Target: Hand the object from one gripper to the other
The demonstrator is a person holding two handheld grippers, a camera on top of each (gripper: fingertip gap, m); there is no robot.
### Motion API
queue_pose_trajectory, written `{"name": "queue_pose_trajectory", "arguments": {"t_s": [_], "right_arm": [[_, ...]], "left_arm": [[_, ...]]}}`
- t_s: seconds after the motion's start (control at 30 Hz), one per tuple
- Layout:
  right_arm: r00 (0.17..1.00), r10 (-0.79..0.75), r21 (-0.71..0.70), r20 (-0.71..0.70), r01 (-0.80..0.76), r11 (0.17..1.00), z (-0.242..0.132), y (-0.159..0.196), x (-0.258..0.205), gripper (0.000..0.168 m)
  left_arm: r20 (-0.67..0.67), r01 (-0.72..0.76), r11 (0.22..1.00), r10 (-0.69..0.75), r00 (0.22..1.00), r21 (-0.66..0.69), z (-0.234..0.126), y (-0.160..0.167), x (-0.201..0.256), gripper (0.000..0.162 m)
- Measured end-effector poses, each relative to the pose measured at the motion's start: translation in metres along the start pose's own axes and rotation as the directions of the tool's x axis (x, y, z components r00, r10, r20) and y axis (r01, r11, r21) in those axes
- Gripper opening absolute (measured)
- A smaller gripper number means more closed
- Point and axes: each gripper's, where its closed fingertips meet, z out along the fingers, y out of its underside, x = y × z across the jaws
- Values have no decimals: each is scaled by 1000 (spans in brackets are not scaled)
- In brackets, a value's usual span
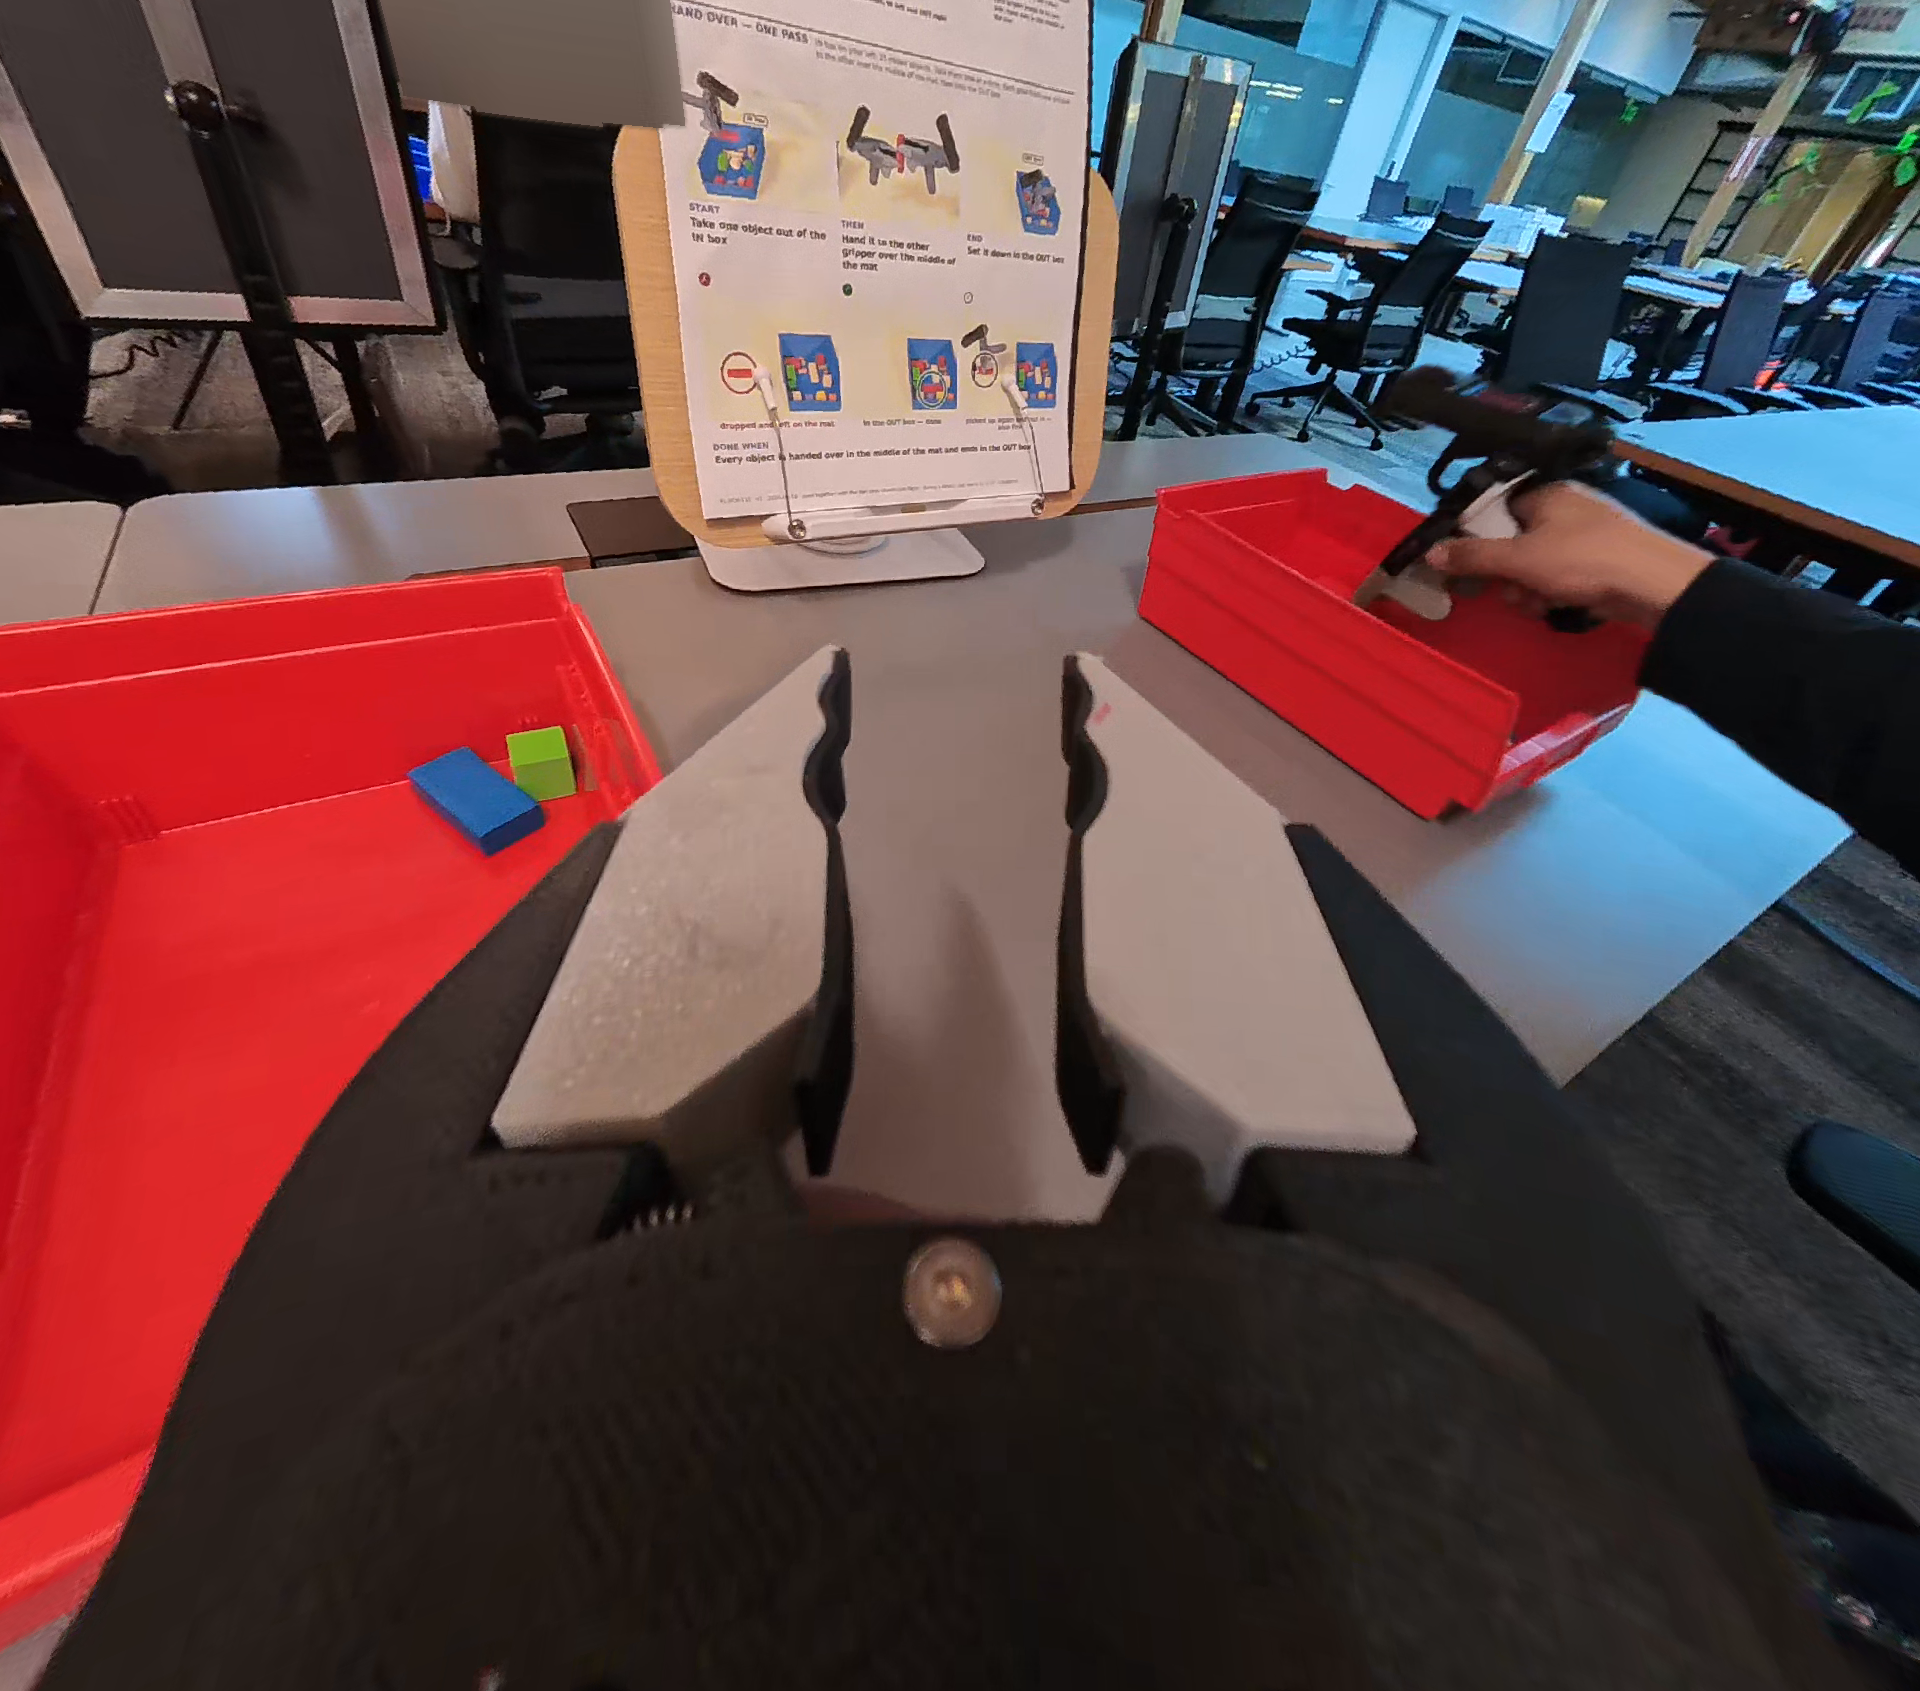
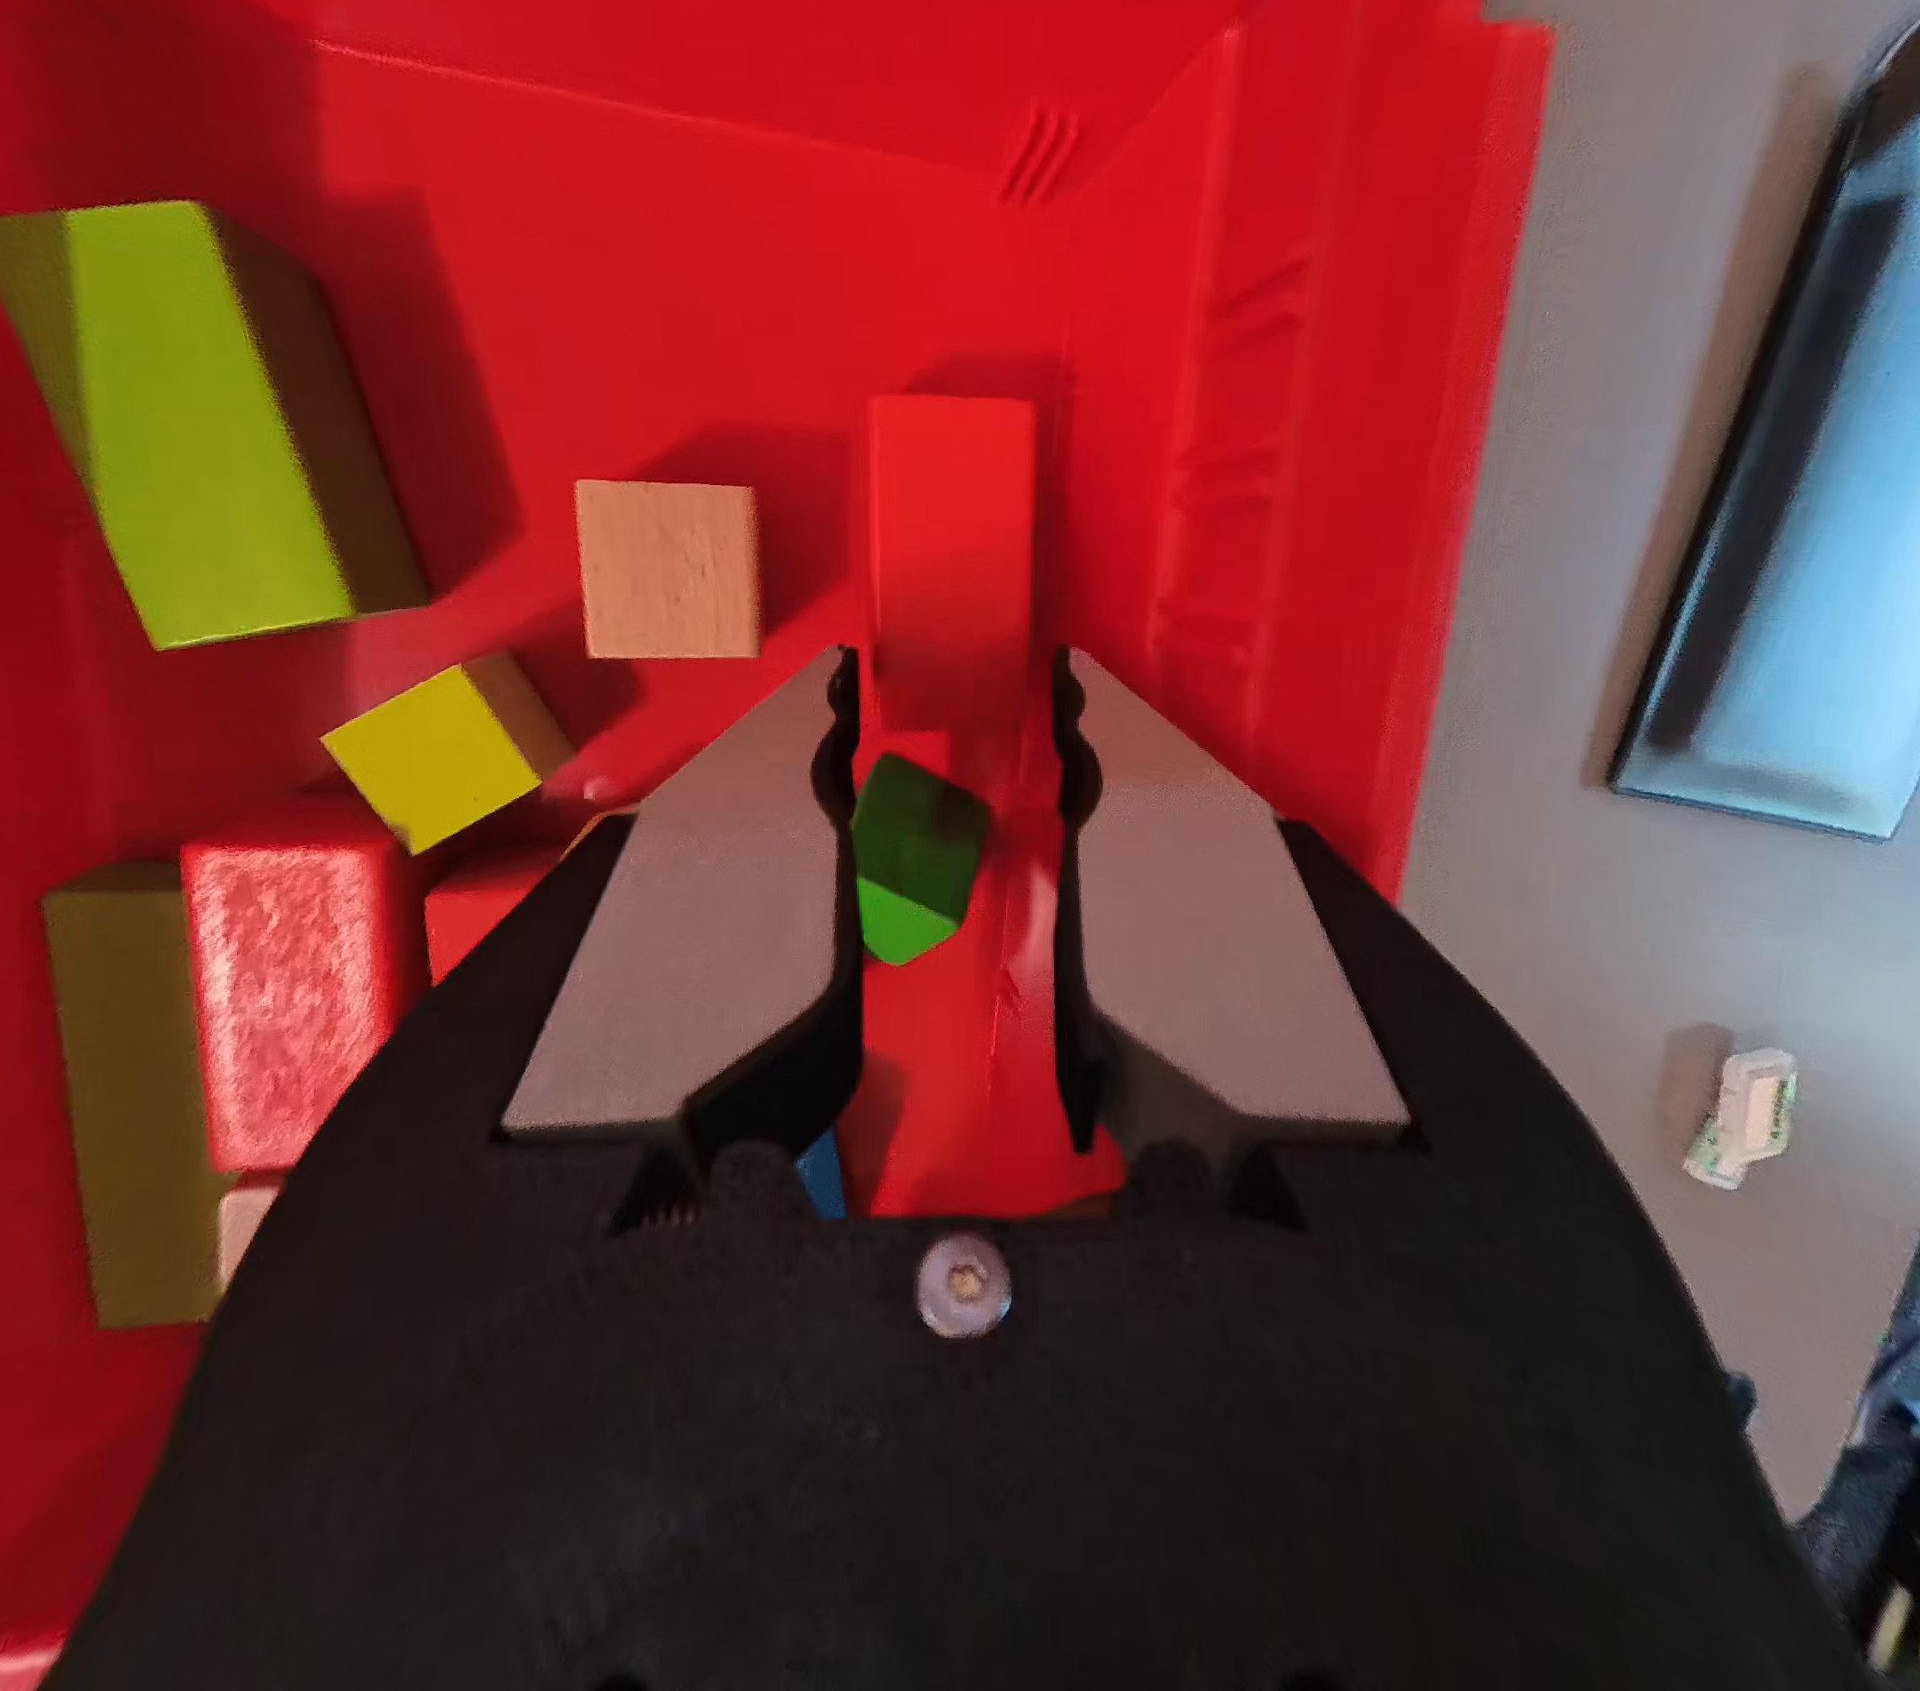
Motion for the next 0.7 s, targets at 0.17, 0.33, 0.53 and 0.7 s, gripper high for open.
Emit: {"name": "queue_pose_trajectory", "arguments": {"t_s": [0.17, 0.33, 0.53, 0.7], "right_arm": [[989, -69, 197, 127, 43, 979, -51, -17, -29, 45], [944, -228, 430, 238, 108, 896, -107, -6, -76, 46], [939, -242, 487, 244, 97, 868, -134, 16, -71, 45], [938, -207, 517, 278, 35, 855, -144, 29, -68, 45]], "left_arm": [[55, 70, 997, -69, 996, -28, -2, 11, -24, 39], [158, 141, 986, -126, 979, -91, 15, 32, -66, 41], [173, 108, 947, -57, 983, -303, 61, 33, -114, 48], [272, 196, 828, -55, 961, -526, 114, 83, -175, 35]]}}
